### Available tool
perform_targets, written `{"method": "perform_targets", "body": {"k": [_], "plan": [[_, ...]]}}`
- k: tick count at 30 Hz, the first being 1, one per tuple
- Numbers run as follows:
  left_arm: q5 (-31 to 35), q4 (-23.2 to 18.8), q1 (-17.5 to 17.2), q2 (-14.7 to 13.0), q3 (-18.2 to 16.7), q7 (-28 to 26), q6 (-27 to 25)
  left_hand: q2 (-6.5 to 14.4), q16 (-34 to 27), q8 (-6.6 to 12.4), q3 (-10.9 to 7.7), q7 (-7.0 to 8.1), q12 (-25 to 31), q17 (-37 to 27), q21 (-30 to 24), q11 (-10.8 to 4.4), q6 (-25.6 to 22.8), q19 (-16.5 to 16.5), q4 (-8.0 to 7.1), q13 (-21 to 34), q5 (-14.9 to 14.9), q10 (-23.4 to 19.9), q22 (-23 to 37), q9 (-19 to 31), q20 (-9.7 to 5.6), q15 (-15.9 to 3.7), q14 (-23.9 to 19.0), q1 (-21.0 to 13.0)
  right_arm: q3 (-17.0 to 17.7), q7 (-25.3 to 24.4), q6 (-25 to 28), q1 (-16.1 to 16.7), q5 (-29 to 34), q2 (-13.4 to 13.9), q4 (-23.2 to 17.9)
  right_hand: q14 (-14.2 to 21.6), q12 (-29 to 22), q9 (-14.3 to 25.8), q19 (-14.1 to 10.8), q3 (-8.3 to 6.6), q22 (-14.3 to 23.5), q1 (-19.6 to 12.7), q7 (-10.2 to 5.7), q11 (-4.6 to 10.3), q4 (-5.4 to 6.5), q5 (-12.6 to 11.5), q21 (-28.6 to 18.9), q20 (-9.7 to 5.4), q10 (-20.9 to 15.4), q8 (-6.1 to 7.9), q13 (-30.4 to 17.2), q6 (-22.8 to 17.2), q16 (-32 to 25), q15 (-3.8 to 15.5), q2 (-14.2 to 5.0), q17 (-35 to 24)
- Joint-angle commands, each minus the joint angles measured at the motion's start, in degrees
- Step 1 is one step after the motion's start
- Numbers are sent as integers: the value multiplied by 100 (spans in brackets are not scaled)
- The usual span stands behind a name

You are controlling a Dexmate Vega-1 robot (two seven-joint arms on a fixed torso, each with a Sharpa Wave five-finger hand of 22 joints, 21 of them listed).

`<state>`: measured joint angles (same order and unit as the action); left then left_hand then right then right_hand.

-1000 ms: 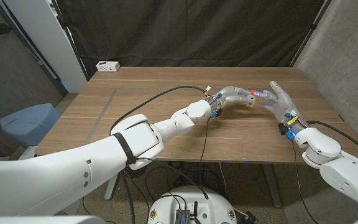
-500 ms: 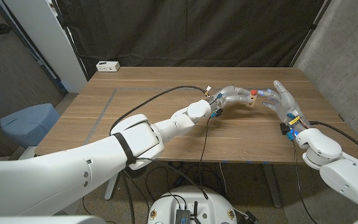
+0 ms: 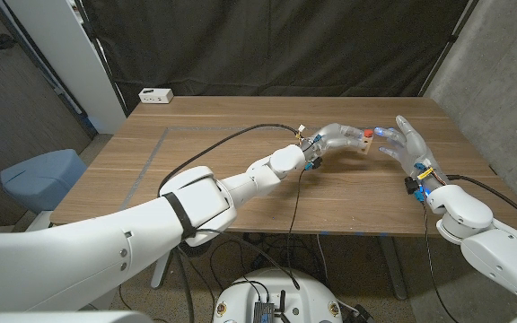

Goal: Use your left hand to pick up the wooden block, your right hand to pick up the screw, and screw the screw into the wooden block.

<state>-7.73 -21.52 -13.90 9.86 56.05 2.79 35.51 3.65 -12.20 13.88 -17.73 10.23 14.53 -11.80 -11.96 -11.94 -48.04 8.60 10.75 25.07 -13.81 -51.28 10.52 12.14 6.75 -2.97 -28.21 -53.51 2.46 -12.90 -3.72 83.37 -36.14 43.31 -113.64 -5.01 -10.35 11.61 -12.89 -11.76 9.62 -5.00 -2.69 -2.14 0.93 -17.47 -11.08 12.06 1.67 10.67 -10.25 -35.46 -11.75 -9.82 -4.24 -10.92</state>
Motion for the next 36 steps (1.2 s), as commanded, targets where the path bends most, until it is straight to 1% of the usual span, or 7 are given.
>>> {"method": "perform_targets", "body": {"k": [1,7,14,21,27,32,36], "plan": [[90,-45,-71,-39,-14,-47,256,186,2,56,-234,-205,120,-14,-6,-11,-580,2,-198,821,-20,-60,14,15,-36,-296,-55,7,-25,128,-94,-42,2,1,76,-59,12,18,-82,7,16,-74,-25,-9,-39,-6,-34,-20,120,-45,-23,134,25,-10,17,-20],[123,-66,-107,-49,-36,-50,339,178,3,57,-234,-202,122,-12,-7,-17,-584,3,-191,819,-20,-65,14,15,-39,-299,-56,2,-47,265,-101,-102,-40,61,118,-139,26,19,-59,19,15,-67,-68,18,-39,-2,-7,5,250,-44,-24,271,52,-17,31,-26],[174,-92,-130,-72,-48,-56,422,179,-1,56,-233,-196,126,-13,-8,-12,-581,6,-194,817,-20,-77,14,15,-39,-294,-65,6,-69,340,-104,-153,-64,106,144,-273,24,17,116,46,15,-39,-104,9,-29,1,62,13,420,-66,-24,575,79,-28,52,-38],[207,-105,-127,-93,-66,-36,463,183,0,58,-234,-198,121,-15,-7,-8,-585,4,-197,819,-20,-63,14,14,-39,-300,-58,7,-103,411,-142,-191,-90,122,185,-358,30,14,260,62,15,-21,-138,25,-21,1,98,16,534,-53,-23,691,93,-36,62,-43],[214,-95,-115,-90,-78,-20,449,186,2,58,-233,-195,124,-16,-7,-9,-586,3,-199,821,-19,-68,14,14,-37,-294,-52,9,-133,389,-161,-217,-65,125,180,-396,3,10,353,75,15,0,-160,60,-8,0,101,12,554,48,-22,516,85,-48,61,-48],[208,-89,-110,-89,-88,-17,436,184,1,58,-235,-190,125,-15,-6,-11,-587,1,-196,820,-19,-72,14,14,-36,-296,-55,7,-145,365,-162,-231,-44,135,171,-404,-35,4,401,84,15,12,-102,145,2,-4,84,5,507,140,-20,285,67,-41,52,-49],[201,-91,-115,-90,-96,-14,435,184,2,58,-235,-188,123,-14,-7,-11,-587,3,-197,817,-19,-71,14,14,-39,-296,-55,8,-160,360,-151,-250,-41,146,170,-405,-54,-2,417,88,15,13,-66,168,6,-9,71,2,470,212,-18,69,57,-32,45,-48]]}}
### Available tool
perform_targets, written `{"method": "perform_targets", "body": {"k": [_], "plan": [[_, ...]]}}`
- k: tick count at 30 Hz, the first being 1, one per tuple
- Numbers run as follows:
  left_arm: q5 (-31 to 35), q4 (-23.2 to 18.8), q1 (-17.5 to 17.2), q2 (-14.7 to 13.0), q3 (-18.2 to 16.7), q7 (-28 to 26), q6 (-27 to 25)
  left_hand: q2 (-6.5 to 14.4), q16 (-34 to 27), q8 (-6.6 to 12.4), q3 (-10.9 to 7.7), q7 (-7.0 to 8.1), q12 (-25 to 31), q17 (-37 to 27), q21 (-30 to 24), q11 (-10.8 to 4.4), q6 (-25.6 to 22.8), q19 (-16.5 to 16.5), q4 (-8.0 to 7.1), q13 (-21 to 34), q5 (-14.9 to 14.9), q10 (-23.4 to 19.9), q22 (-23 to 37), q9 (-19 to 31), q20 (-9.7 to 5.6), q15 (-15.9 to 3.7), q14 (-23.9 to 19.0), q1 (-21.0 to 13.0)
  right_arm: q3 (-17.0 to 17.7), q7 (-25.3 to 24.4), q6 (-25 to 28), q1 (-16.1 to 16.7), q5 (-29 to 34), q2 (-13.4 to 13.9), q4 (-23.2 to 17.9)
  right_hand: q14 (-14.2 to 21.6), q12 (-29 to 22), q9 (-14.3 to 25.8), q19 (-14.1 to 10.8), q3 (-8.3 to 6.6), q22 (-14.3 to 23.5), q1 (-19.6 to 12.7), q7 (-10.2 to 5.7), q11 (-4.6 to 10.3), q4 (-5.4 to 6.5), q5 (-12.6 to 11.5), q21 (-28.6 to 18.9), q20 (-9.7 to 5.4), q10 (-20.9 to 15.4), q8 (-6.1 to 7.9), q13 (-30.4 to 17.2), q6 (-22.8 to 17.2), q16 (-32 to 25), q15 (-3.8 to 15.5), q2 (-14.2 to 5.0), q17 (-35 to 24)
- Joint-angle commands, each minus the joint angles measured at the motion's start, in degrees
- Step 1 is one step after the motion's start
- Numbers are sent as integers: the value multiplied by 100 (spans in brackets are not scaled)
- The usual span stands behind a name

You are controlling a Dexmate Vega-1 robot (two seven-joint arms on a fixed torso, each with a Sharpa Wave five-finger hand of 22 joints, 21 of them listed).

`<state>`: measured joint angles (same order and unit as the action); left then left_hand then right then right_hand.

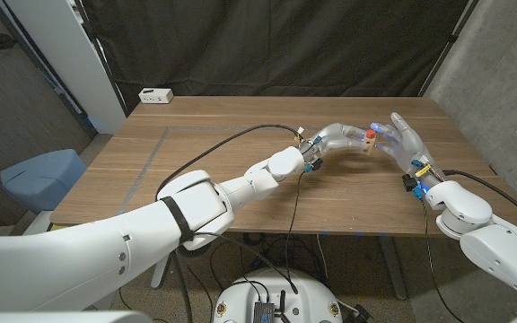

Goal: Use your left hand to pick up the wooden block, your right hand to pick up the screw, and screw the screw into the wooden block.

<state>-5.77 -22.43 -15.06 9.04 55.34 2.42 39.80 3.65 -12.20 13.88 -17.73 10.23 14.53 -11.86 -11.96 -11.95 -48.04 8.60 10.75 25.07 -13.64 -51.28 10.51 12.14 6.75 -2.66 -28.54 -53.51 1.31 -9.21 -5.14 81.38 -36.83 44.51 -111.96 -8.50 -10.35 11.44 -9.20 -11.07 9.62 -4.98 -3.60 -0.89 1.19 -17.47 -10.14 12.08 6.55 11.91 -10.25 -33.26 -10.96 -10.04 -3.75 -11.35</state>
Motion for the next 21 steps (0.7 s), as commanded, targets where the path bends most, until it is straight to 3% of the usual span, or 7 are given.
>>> {"method": "perform_targets", "body": {"k": [1,21], "plan": [[8,-1,0,-9,-24,17,4,187,3,57,-234,-194,120,-9,-7,-9,-584,3,-202,818,-36,-63,14,14,-37,-325,-19,14,-50,-9,-13,-57,31,25,7,-53,-58,13,52,19,15,11,34,44,-19,-10,-26,0,-28,109,-17,-215,-26,-3,-6,-5],[-18,23,20,26,-15,65,-115,186,3,56,-235,-197,121,-8,-7,-13,-582,3,-198,820,-35,-60,14,14,-35,-328,-16,10,-65,-103,-12,-46,74,20,-20,-5,-120,1,56,15,13,-22,182,110,-31,-24,-54,-8,-280,263,-14,-786,-58,38,-33,6]]}}
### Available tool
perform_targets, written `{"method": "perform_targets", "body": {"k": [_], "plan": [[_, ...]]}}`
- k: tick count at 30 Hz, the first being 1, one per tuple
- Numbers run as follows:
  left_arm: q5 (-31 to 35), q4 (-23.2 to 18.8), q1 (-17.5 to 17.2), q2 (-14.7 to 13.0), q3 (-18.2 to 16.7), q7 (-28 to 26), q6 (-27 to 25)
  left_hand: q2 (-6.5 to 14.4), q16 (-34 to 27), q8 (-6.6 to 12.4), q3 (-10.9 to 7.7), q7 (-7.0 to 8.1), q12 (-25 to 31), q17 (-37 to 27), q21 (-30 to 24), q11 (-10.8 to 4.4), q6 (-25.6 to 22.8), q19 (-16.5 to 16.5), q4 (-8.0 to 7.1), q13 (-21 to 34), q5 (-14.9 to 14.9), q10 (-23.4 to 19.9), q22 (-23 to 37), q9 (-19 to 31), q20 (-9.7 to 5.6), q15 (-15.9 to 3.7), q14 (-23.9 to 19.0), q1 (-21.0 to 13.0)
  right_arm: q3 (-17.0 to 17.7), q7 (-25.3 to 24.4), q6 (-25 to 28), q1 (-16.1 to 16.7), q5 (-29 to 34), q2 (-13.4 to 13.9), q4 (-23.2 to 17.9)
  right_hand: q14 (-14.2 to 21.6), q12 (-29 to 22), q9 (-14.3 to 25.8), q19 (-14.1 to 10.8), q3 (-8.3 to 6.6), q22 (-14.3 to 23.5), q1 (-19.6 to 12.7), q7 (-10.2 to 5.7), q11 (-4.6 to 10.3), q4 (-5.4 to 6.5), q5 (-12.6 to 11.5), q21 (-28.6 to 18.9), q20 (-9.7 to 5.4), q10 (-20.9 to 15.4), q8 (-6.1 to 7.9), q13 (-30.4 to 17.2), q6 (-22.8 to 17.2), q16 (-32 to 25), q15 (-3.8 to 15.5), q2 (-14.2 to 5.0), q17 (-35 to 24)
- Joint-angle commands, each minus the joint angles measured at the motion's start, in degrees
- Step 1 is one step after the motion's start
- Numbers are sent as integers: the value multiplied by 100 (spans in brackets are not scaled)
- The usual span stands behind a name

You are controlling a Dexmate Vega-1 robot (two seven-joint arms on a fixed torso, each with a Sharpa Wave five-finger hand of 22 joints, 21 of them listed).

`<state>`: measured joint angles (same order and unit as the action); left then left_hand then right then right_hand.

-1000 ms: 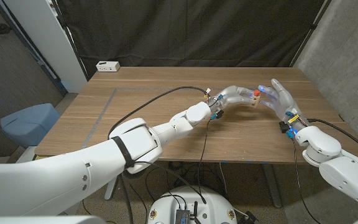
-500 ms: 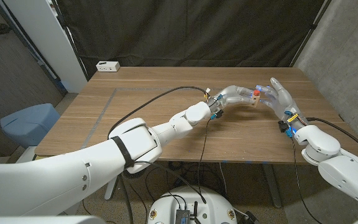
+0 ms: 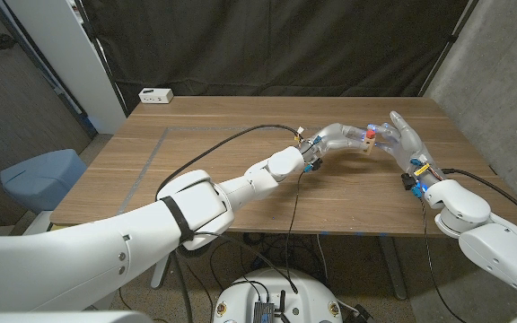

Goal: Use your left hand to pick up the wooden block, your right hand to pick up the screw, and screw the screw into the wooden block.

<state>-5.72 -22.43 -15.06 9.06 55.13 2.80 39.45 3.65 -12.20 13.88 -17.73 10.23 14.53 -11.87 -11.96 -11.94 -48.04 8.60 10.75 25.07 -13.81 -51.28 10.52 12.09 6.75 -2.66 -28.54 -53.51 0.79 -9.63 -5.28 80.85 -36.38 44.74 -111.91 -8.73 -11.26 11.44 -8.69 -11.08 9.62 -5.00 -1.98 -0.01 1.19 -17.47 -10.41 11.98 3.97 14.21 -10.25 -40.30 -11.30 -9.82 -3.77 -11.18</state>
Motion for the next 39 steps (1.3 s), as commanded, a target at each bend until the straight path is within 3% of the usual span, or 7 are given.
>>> {"method": "perform_targets", "body": {"k": [1,39], "plan": [[-24,24,21,26,7,28,-85,186,3,56,-235,-199,122,-8,-7,-14,-581,3,-200,820,-18,-62,14,19,-37,-330,-18,13,-14,-66,-8,7,33,-9,-23,15,-30,2,4,15,13,-21,24,26,-31,-24,-26,2,-26,35,-14,-89,-23,14,-31,-10],[-46,40,39,23,24,39,-94,182,2,56,-238,-196,122,-9,-7,-17,-581,4,-198,817,-20,-68,14,19,-38,-325,-22,16,-18,-205,64,36,3,-75,-12,70,-24,11,-42,14,13,-53,40,0,-48,-32,-42,3,-126,44,-14,-237,-39,23,-35,-5]]}}
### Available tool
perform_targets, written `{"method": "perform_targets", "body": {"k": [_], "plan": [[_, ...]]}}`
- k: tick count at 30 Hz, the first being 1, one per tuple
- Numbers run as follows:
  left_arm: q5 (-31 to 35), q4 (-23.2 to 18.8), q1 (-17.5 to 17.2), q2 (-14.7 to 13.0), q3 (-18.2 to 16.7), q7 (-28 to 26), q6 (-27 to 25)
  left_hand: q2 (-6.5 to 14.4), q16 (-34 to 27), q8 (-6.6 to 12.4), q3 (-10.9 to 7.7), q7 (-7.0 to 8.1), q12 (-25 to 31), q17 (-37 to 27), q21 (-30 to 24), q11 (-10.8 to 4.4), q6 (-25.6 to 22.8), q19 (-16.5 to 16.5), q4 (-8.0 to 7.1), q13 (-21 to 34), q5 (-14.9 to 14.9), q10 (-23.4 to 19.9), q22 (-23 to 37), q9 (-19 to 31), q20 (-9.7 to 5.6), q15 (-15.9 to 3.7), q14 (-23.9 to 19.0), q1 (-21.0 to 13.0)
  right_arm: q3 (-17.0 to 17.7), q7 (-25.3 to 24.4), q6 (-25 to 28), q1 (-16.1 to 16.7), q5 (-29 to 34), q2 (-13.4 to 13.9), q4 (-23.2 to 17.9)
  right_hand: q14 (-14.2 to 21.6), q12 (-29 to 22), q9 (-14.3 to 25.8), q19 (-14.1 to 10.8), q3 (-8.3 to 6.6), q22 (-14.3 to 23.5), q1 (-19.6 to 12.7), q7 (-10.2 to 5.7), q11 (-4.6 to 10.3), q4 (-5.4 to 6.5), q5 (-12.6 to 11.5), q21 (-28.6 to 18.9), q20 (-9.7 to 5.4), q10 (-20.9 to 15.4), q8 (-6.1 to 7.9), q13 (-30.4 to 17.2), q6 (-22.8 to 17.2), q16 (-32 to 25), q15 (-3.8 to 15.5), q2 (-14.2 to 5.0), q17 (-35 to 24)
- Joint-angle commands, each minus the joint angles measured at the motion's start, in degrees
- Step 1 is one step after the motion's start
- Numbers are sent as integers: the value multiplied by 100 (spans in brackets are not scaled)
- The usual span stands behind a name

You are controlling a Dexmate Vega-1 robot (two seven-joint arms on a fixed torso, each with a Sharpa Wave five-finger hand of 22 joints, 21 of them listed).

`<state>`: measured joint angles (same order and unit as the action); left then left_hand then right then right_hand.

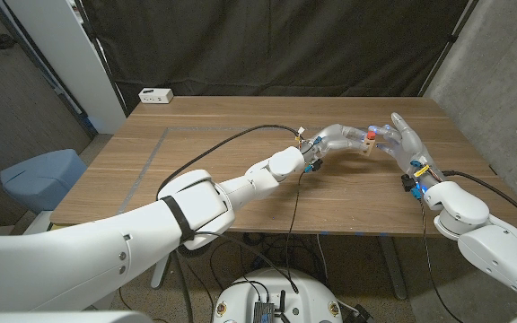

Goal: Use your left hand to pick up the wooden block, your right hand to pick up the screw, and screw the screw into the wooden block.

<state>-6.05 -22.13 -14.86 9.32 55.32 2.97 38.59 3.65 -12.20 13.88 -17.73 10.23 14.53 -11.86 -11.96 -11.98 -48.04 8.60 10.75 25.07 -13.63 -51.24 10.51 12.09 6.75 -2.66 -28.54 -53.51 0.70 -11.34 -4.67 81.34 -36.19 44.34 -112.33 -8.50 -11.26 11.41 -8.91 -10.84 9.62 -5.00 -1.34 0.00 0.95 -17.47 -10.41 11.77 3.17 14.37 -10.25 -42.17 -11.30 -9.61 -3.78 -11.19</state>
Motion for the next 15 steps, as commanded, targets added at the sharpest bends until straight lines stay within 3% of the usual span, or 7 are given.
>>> {"method": "perform_targets", "body": {"k": [1,15], "plan": [[-13,11,22,-3,5,21,-8,180,2,56,-238,-195,121,-9,-6,-9,-582,2,-197,816,-37,-68,14,19,-40,-323,-21,15,-14,-45,1,-17,-10,-41,33,49,-23,14,-21,-9,13,-53,-26,-2,-25,-33,-43,24,-47,29,-14,-54,-40,2,-34,-4],[-43,30,56,3,9,58,-75,184,2,59,-241,-202,125,-8,-7,8,-590,3,-196,819,-38,-74,14,19,-36,-331,-23,13,-12,-103,6,-23,0,-54,11,90,-31,23,-30,-8,13,-62,-36,-7,-30,-35,-44,23,-117,50,-15,-146,-52,-4,-33,-3]]}}
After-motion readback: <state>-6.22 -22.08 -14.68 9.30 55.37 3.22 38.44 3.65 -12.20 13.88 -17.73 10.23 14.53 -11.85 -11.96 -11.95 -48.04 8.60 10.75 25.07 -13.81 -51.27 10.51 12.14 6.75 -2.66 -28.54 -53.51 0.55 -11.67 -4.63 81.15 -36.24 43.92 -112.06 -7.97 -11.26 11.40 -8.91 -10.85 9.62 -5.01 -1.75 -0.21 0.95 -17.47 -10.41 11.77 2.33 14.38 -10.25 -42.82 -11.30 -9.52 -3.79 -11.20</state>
